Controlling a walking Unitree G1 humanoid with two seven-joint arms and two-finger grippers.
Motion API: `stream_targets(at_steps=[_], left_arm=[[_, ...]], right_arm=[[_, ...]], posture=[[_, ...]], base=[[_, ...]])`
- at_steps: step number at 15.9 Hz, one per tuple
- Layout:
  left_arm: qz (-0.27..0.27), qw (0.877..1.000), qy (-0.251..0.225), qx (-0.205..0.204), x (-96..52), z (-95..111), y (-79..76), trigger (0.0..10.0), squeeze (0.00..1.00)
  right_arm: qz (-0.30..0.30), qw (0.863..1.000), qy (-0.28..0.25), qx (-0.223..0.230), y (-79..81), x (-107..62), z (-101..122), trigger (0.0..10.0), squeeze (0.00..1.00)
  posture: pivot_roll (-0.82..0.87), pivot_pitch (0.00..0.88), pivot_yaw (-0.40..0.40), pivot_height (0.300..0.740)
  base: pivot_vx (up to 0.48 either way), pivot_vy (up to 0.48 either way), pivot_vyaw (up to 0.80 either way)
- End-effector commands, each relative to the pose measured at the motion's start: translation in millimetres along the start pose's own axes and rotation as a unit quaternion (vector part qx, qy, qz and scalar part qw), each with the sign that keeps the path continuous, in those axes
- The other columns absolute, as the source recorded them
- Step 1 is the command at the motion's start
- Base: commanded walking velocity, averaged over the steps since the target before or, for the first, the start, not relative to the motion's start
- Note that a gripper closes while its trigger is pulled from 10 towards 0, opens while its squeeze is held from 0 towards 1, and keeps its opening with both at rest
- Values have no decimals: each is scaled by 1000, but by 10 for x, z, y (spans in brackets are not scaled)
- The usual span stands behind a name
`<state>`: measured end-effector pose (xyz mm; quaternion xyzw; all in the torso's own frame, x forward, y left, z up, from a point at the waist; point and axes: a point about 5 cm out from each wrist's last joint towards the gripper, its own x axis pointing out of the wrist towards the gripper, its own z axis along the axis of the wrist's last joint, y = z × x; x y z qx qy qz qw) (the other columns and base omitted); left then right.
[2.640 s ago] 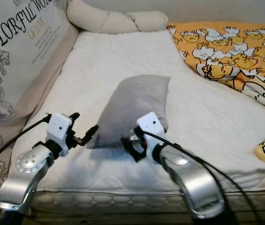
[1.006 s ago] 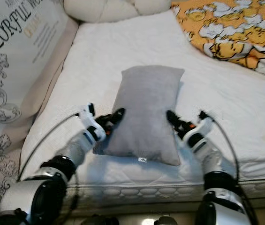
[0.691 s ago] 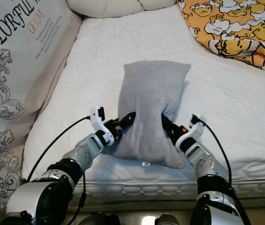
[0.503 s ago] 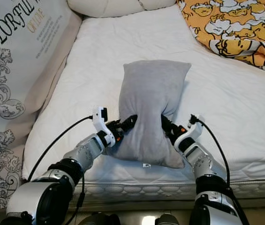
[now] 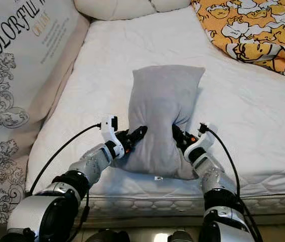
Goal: Clean up the room
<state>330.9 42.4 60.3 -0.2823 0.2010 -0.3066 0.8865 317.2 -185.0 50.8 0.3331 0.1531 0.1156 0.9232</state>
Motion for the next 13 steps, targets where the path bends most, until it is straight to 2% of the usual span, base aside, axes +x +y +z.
stream_targets(at_steps=[1,3,7,9,10,12,13], left_arm=[[-23,999,42,5,38,-214,-116,0,0],[-22,999,46,9,46,-196,-120,0,0],[-19,999,37,10,60,-130,-122,0,0],[-15,998,39,48,86,-95,-152,0,0],[-14,998,39,54,90,-91,-156,0,0],[-25,994,29,100,109,-15,-198,0,0],[-36,991,5,129,109,103,-229,0,0]], right_arm=[[14,999,33,0,141,73,-195,0,0],[2,1000,26,-6,138,78,-205,0,0],[-6,998,56,-37,194,95,-315,0,0],[-1,998,42,-51,303,127,-262,0,0],[-1,998,39,-54,313,130,-256,0,0],[1,998,17,-57,395,144,-191,0,0],[11,996,7,-84,533,155,-146,0,0]], posture=[[-167,16,185,740],[-163,5,186,740],[-148,0,185,740],[-142,0,180,740],[-142,0,180,740],[-141,0,183,740],[-161,0,193,740]], base=[[0,0,0],[0,0,0],[0,0,0],[0,0,0],[0,0,0],[0,0,0],[0,0,0]])
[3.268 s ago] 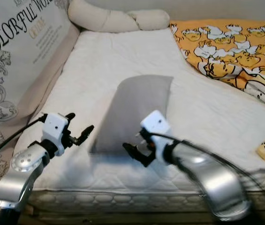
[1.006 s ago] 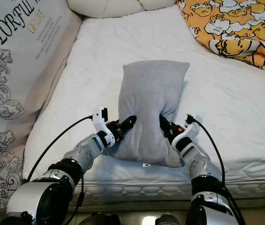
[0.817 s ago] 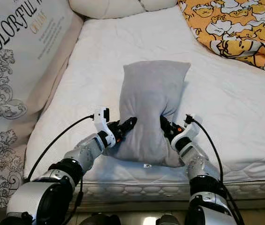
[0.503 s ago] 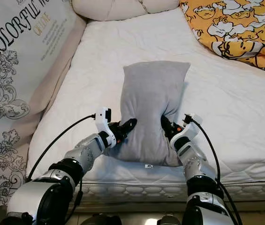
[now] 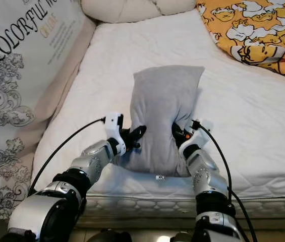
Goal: Clean up the room
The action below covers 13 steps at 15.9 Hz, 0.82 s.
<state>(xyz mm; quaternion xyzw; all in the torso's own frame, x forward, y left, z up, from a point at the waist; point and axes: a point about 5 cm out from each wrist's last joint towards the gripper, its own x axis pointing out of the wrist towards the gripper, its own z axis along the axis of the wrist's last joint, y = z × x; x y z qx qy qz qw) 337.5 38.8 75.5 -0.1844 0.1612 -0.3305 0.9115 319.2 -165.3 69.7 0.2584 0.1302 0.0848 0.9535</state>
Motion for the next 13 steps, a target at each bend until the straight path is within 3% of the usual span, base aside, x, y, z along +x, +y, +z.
stream_targets(at_steps=[1,5,6,7,8,12,13], left_arm=[[-33,999,-9,25,60,57,-139,0,0],[-11,996,-75,45,-17,365,-94,0,0],[0,992,-100,80,-113,523,-107,0,0],[-2,989,-108,96,-166,570,-128,0,0],[0,988,-112,105,-194,587,-132,0,0],[46,975,-133,173,-534,624,-121,0,0],[66,974,-109,189,-596,600,-104,10000,0]], right_arm=[[56,998,22,-15,359,84,-95,0,0],[55,998,-21,-32,524,46,147,0,0],[83,992,-45,-81,675,-29,243,0,0],[91,990,-54,-88,720,-68,278,0,0],[91,990,-56,-87,730,-86,293,0,0],[81,992,-86,-46,743,-239,366,0,0],[83,991,-85,-57,753,-275,350,0,0]], posture=[[-161,0,193,740],[-135,0,171,740],[-125,0,165,740],[-124,0,165,740],[-119,0,162,740],[-96,0,138,740],[-87,0,131,740]], base=[[0,0,0],[0,0,0],[0,0,0],[0,0,0],[0,0,0],[0,0,0],[0,0,0]])
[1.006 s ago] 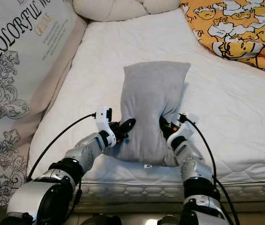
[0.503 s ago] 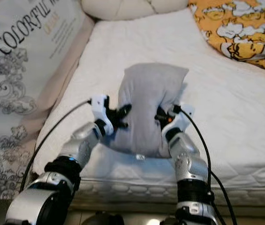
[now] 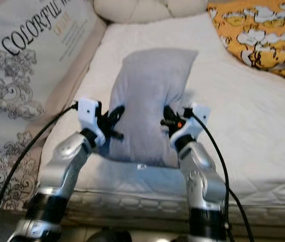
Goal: Clean up the room
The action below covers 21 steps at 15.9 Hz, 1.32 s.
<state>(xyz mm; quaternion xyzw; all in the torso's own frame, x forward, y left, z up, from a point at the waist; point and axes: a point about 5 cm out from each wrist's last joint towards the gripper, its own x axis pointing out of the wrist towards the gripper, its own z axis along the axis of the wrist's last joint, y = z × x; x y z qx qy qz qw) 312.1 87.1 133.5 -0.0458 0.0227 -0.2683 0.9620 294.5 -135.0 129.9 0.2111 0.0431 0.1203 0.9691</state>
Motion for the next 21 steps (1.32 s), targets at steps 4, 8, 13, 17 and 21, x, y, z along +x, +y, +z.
stream_targets(at_steps=[4,8,13,17,21], left_arm=[[34,999,-2,34,-89,74,45,10000,0],[52,998,10,38,-171,56,17,10000,0],[68,997,14,46,-216,90,61,10000,0],[70,996,17,47,-223,103,64,10000,0],[70,996,21,48,-234,111,76,10000,0]], right_arm=[[1,998,12,-58,67,-66,23,10000,0],[5,998,13,-65,55,-115,27,10000,0],[3,998,24,-58,63,-143,-31,10000,0],[4,998,32,-61,49,-157,-56,10000,0],[5,998,34,-60,48,-150,-62,10000,0]], posture=[[-87,0,111,740],[-64,0,76,740],[-43,0,65,740],[-36,0,65,740],[-29,0,72,740]], base=[[0,0,0],[0,63,0],[0,292,0],[0,295,0],[0,316,0]])
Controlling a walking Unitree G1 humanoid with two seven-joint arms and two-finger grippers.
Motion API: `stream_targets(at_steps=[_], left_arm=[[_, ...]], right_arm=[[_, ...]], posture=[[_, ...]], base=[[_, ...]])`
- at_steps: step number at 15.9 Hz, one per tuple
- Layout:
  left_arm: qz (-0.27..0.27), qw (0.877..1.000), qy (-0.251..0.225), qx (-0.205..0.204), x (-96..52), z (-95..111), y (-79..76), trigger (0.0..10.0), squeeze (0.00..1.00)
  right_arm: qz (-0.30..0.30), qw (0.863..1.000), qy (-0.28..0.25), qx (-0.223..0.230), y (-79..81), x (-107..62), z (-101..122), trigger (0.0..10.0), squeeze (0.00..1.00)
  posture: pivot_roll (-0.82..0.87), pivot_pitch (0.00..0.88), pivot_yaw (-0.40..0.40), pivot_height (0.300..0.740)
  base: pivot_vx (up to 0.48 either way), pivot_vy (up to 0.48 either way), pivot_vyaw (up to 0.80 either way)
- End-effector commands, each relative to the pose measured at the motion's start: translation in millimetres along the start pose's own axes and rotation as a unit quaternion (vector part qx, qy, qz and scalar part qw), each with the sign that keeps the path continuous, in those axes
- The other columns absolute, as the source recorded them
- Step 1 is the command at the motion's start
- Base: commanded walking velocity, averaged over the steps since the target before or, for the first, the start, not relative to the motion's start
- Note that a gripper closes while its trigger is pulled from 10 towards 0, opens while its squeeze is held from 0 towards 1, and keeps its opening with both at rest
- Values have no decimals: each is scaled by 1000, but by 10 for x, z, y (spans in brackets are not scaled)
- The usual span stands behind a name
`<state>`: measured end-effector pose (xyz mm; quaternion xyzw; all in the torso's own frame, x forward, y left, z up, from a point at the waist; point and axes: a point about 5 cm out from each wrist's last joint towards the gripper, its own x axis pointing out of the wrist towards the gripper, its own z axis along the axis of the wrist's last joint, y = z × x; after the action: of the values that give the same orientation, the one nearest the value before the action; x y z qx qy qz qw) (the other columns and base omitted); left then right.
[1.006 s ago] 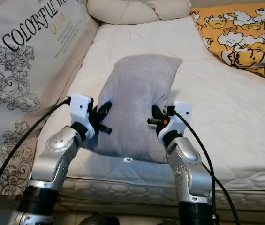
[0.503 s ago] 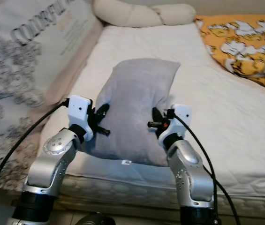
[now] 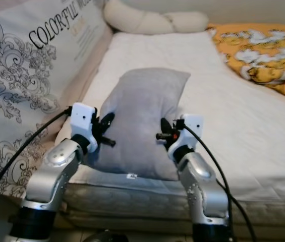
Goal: Clean up the room
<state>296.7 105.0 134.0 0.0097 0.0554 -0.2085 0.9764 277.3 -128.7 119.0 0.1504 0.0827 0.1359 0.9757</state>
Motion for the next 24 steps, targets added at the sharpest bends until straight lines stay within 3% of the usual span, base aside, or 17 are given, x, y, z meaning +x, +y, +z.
stream_targets(at_steps=[1,9,14,24], left_arm=[[8,1000,-22,3,-20,103,22,10000,0],[14,1000,-24,-1,-19,108,26,10000,0],[33,999,-40,-6,-54,142,69,10000,0],[19,999,-41,-2,-12,156,39,10000,0]], right_arm=[[0,1000,-15,-4,-7,-11,83,10000,0],[3,1000,-12,-8,-13,11,95,10000,0],[12,1000,-4,-8,0,35,86,10000,0],[1,1000,-6,-8,-30,46,93,10000,0]], posture=[[-27,0,71,740],[-26,0,59,740],[-10,0,32,740],[-24,0,45,740]], base=[[0,322,0],[0,312,0],[0,0,0],[324,0,0]])
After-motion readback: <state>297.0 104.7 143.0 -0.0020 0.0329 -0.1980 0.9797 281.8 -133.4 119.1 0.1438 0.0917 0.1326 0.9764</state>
